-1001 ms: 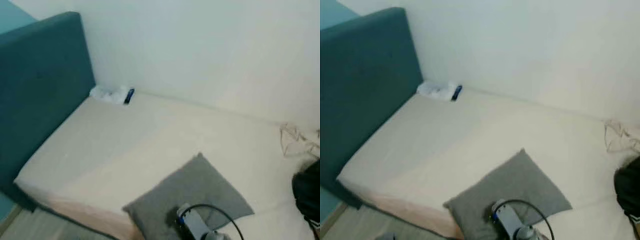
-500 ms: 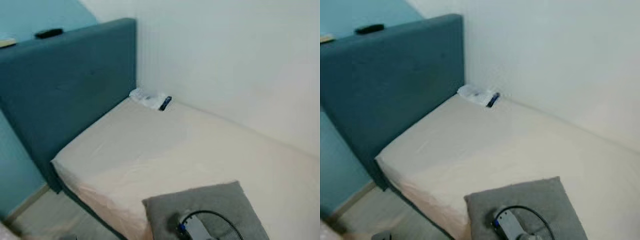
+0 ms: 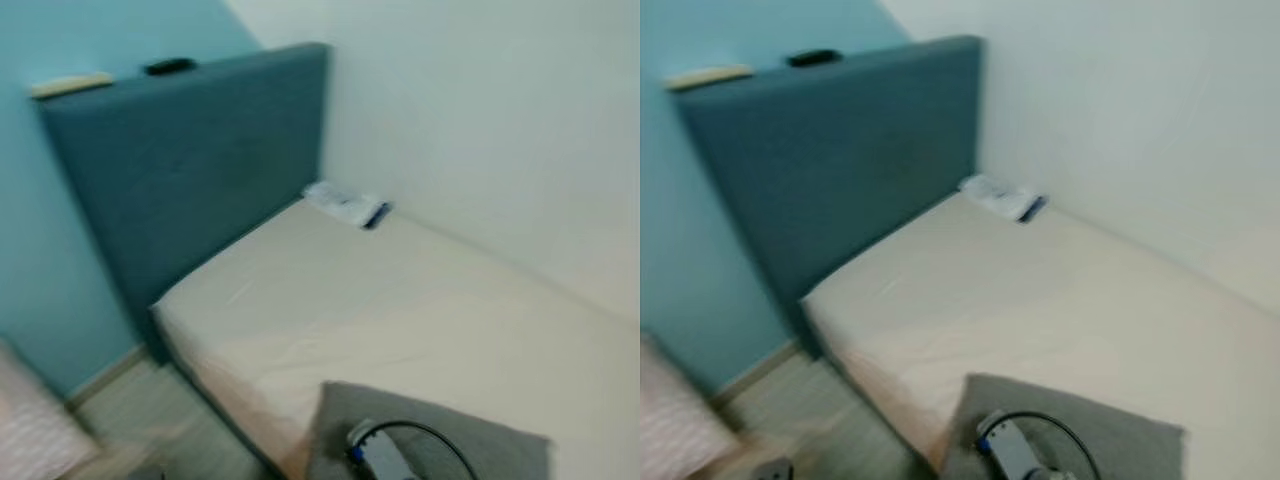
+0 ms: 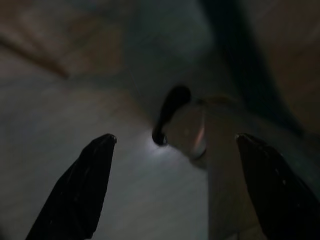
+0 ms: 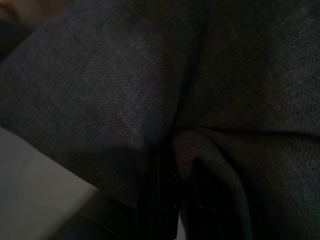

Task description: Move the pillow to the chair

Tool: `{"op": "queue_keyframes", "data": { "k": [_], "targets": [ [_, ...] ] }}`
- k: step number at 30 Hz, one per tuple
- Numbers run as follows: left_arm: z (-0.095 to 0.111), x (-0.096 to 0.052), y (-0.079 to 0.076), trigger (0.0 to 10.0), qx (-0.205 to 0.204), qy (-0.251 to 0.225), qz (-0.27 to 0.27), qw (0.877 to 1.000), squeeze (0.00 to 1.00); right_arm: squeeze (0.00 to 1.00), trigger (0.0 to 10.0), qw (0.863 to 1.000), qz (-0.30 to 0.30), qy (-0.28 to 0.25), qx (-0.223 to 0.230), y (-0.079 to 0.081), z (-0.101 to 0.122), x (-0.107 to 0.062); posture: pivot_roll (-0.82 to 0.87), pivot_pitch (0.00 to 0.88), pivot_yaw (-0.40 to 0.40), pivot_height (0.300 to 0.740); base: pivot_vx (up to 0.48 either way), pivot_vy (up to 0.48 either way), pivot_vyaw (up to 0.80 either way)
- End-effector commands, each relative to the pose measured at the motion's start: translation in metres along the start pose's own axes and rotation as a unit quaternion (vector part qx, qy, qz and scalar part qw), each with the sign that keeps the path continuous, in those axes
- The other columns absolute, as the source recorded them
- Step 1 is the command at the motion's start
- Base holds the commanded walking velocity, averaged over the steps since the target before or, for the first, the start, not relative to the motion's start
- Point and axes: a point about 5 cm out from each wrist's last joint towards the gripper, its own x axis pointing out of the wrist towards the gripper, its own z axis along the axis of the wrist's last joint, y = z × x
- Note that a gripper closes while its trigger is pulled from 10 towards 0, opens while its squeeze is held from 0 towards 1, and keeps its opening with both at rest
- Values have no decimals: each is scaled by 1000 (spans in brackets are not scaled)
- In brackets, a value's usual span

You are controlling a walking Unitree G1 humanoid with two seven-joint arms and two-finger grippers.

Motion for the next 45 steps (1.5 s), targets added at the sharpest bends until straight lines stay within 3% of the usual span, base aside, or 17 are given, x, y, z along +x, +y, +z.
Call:
{"op": "queue_keyframes", "data": {
  "k": [1,4,7,17,24,30,45],
  "targets": [
    [-12,-2,-9,10000,6,27,-15,1000,0,0,10000,999,11,-50,-8,3,24,2,91,26,-100,740,0,0,744],
    [-12,-1,-9,10000,8,28,-17,999,0,0,10000,998,25,-59,-16,8,32,4,88,23,-102,740,0,0,740],
    [-11,-1,-11,10000,14,29,-21,999,0,0,10000,997,9,-45,-54,9,33,5,93,16,-107,740,0,0,506],
    [-1,3,-23,10000,45,14,-40,998,0,0,10000,997,-75,1,-22,-11,13,0,95,0,-102,740,0,0,0],
    [20,8,-37,10000,81,-19,-69,994,0,0,10000,992,-121,30,-9,-25,-3,-6,86,0,-102,740,0,0,0],
    [26,10,-47,10000,110,-20,-94,989,0,0,10000,991,-127,36,6,-27,-8,-8,78,0,-94,740,0,0,-729],
    [24,10,-49,10000,98,-11,-104,990,0,0,10000,989,-139,52,-5,-27,-19,-9,78,1,-94,740,0,0,-731]
  ]
}}
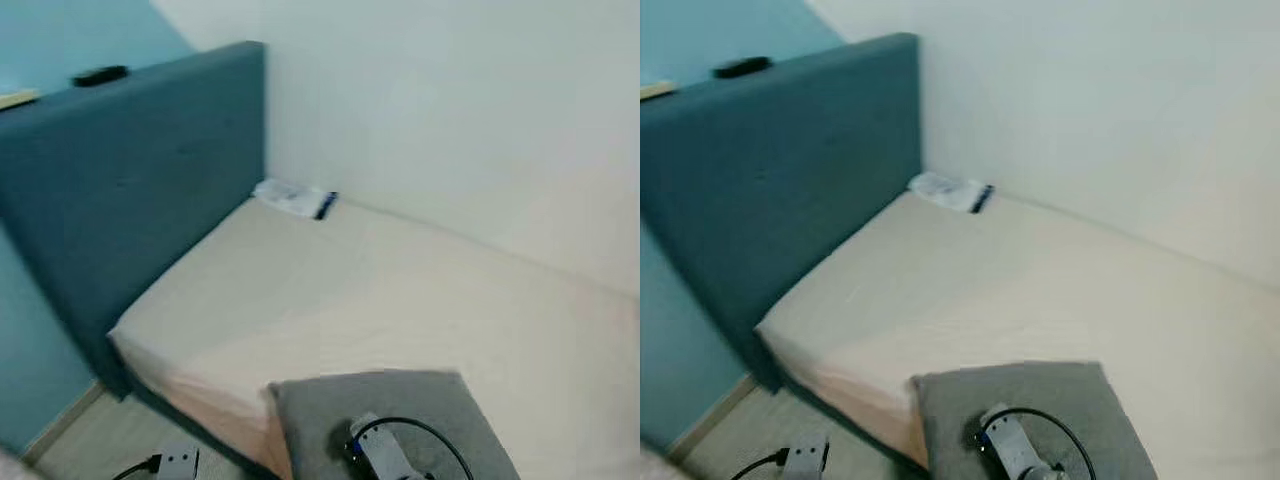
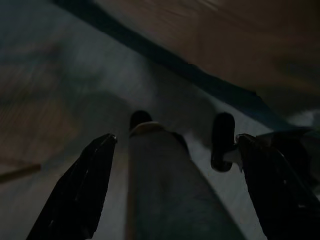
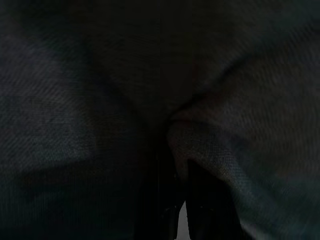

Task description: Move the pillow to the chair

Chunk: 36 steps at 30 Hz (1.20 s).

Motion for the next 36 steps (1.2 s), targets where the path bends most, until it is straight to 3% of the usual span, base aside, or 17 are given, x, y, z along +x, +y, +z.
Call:
{"op": "queue_keyframes", "data": {
  "k": [1,36],
  "targets": [
    [-4,0,-3,10000,-4,9,-5,1000,0,0,10000,999,-36,18,-6,-16,-9,-3,78,1,-94,740,0,0,-600],
    [-4,0,-1,10000,-21,9,-4,1000,0,0,10000,999,-41,20,-25,-16,-11,-3,76,18,-104,740,0,0,0]
  ]
}}
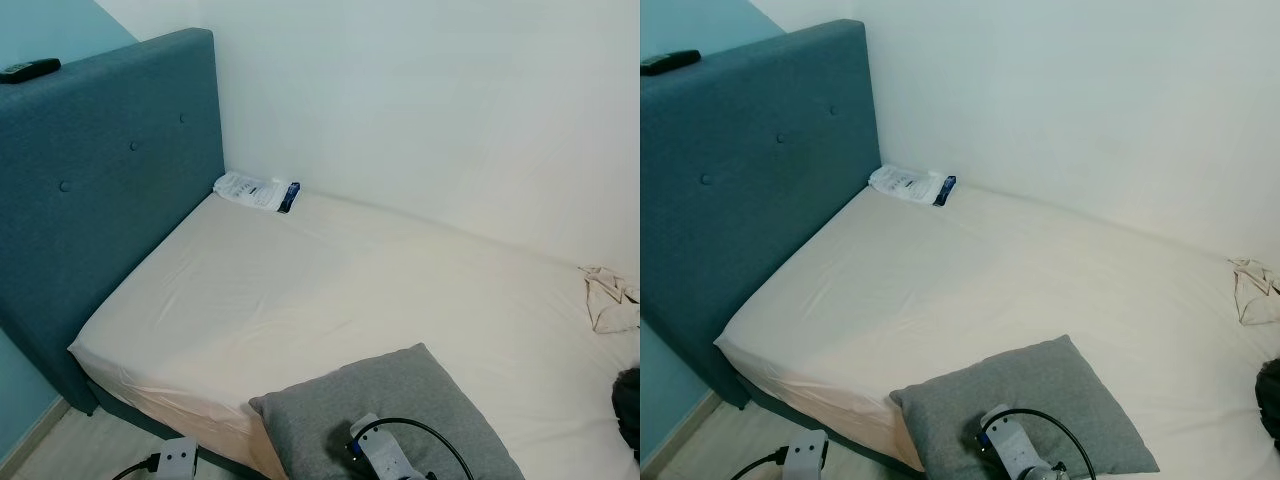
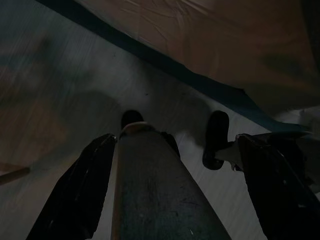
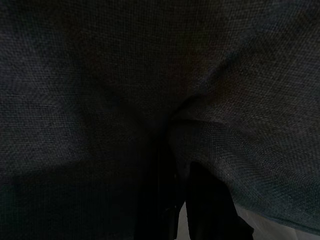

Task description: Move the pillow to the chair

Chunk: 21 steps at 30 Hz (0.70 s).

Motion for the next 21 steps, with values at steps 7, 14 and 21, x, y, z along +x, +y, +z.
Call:
{"op": "queue_keyframes", "data": {
  "k": [7,14,21],
  "targets": [
    [-2,0,-1,10000,1,8,-3,1000,0,0,10000,999,-32,15,-15,-17,-7,-3,78,0,-104,740,0,0,0],
    [-2,0,-1,10000,-1,8,-4,1000,0,0,10000,999,-34,12,-5,-18,-5,-3,74,0,-94,740,0,0,0],
    [-3,0,-1,10000,-3,11,-4,1000,0,0,10000,1000,-21,7,-3,-13,-3,-2,79,0,-96,740,0,0,0]
  ]
}}
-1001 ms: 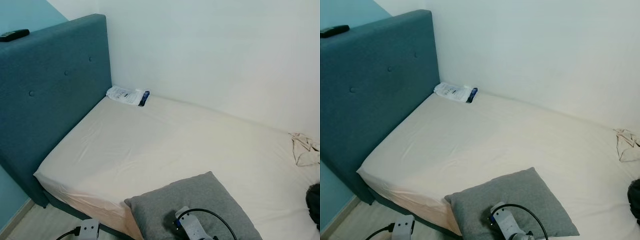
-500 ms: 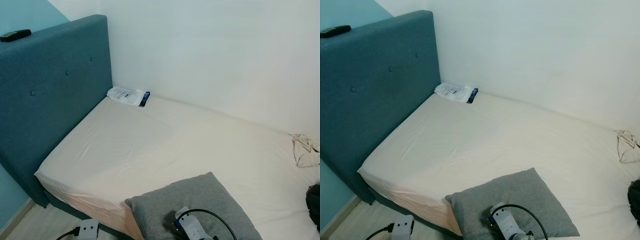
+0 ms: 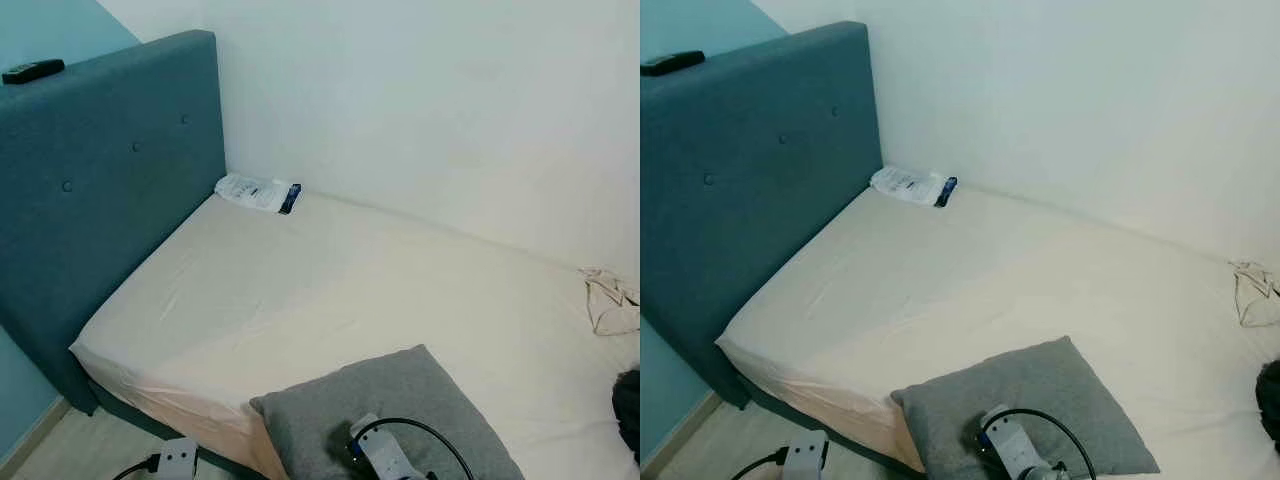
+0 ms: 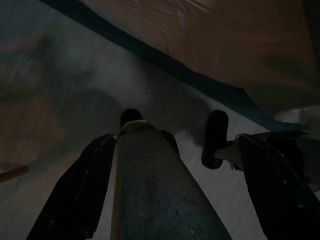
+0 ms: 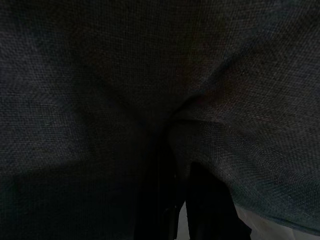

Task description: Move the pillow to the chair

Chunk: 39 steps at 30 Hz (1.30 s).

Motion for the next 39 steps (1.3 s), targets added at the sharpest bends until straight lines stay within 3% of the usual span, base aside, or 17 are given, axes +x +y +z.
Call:
{"op": "queue_keyframes", "data": {
  "k": [1,39],
  "targets": [
    [-2,0,0,10000,-3,7,-2,1000,0,0,10000,1000,-22,7,-1,-13,-3,-2,80,0,-96,740,0,0,0],
    [-1,0,0,10000,-21,5,1,1000,0,0,10000,999,-31,22,-25,-19,-11,-4,77,0,-106,740,0,0,0]
  ]
}}
